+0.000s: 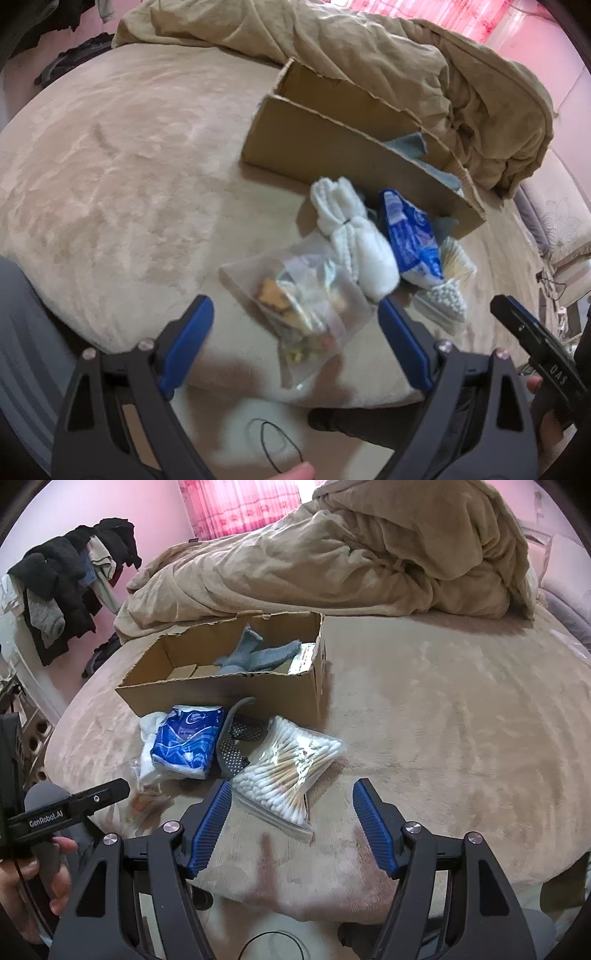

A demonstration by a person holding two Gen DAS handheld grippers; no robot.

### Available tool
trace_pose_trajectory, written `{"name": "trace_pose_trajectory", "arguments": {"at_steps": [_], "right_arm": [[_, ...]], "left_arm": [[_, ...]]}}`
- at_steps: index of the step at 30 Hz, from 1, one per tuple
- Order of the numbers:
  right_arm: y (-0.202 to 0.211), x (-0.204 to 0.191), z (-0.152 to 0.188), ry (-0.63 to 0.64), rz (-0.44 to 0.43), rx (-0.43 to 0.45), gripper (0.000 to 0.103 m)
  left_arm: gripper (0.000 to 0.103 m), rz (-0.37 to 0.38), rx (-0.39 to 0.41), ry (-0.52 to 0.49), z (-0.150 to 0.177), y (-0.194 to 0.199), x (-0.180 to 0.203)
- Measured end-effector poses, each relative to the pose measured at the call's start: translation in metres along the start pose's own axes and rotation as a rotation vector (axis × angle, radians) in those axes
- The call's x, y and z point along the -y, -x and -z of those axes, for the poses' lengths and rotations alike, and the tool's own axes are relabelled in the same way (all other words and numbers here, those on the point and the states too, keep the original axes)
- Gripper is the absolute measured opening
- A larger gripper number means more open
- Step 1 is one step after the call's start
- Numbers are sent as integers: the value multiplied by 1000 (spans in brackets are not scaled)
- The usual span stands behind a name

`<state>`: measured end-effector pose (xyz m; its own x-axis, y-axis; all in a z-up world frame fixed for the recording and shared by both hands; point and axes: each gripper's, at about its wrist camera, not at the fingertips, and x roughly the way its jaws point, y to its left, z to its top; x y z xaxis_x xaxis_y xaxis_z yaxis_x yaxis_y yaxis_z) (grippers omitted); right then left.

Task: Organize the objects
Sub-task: 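Grasp the cotton swab bag with the right gripper while the left grasps the snack bag, both into box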

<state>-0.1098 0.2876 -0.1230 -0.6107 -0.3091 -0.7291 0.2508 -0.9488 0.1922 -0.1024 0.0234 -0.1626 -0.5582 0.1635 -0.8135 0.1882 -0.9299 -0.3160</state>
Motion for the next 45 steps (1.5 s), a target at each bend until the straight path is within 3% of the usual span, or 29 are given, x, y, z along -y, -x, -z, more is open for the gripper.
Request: {"name": "trace_pose_trajectory", "arguments": {"at_steps": [9,21,25,27,29,32,35,45], "right_arm": [[-28,0,-5,-2,3,-37,72],[-62,2,-6,-50,-10,-95,72],[-70,3,-6,-71,-39,-114,72],[-72,1,-5,-64,-49,-117,69],[-71,0,-5,-63,-73,-118,57],[-67,-2,-4,-47,-87,-111,50],[-63,-2,-3,-40,-86,-106,47],[-30,1,-2,-30,-43,-55,46]], "left_arm": [[92,-61,13,-118,-1,-15,-2],[96,-33,-13,-36,6,-33,3],[96,-57,-6,-85,4,-39,11],[91,-53,3,-107,7,-37,11],[73,-49,22,-135,7,-33,10],[59,-44,31,-134,5,-27,4],[53,-38,33,-138,5,-22,0],[50,-47,102,-147,-2,17,-15]]}}
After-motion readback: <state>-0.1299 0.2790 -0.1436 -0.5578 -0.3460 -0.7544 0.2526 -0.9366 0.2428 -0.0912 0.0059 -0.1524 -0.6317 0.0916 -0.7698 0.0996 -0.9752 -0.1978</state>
